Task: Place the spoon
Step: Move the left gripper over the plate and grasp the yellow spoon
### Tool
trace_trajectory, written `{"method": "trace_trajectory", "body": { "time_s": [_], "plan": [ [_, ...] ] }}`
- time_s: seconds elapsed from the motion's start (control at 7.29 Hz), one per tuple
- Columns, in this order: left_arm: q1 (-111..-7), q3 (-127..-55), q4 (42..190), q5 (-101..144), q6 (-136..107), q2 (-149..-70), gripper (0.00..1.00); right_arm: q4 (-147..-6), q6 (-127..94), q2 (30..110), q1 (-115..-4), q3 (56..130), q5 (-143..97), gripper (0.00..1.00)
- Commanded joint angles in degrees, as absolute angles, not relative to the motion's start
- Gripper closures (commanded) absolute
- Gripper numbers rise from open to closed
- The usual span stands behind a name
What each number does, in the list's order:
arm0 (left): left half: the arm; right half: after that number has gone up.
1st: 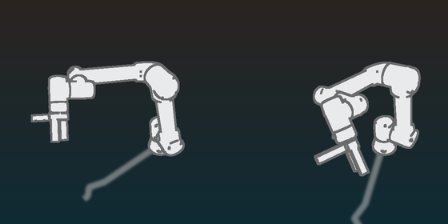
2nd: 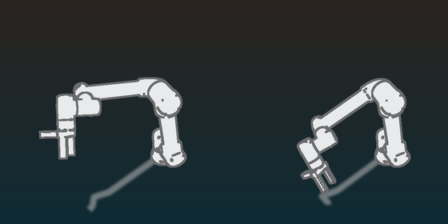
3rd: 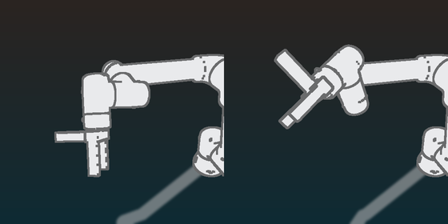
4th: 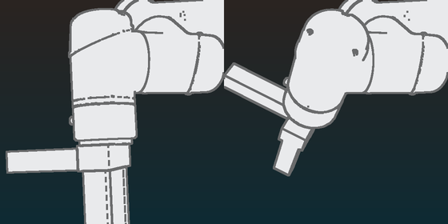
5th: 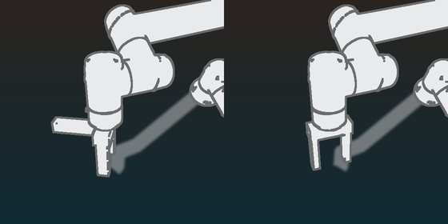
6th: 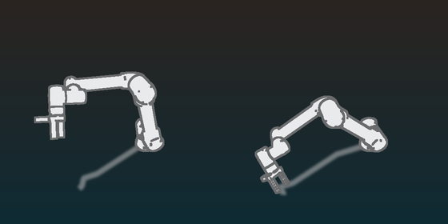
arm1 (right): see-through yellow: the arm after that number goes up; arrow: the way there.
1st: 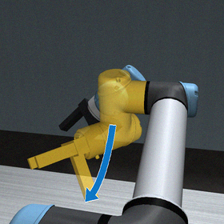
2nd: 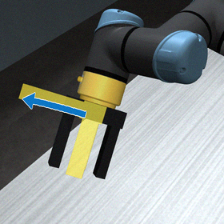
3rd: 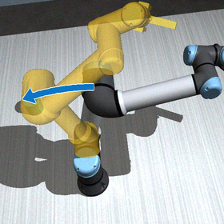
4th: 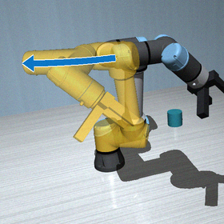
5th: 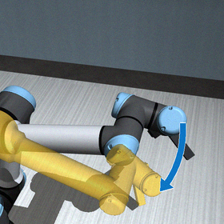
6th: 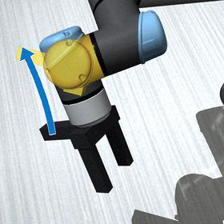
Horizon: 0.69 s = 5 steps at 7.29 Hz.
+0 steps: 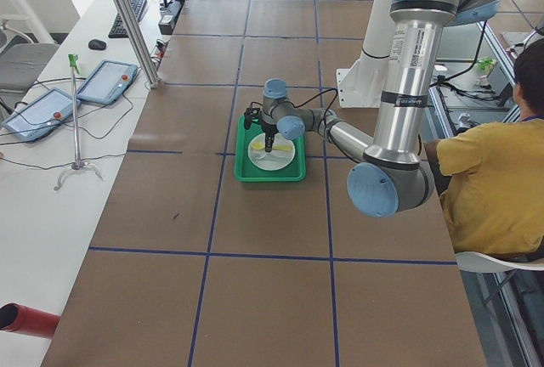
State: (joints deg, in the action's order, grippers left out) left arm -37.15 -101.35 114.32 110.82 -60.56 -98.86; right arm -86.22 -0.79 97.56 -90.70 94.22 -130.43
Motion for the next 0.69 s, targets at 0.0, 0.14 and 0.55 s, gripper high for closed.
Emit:
{"method": "trace_trajectory", "body": {
  "time_s": [0.0,0.14,0.55],
  "plan": [
    [-37.0,-101.3,114.2,110.9,-60.6,-98.9,0.68,-86.2,-0.8,97.6,-90.7,94.2,-130.4,0.00],
    [-37.0,-101.2,114.1,110.9,-60.6,-98.9,0.76,-86.2,-0.8,97.6,-90.7,94.2,-130.4,0.00],
    [-37.3,-101.7,114.0,111.0,-60.6,-98.6,1.00,-86.2,-0.8,97.6,-90.7,94.2,-130.4,0.00]
  ]
}}
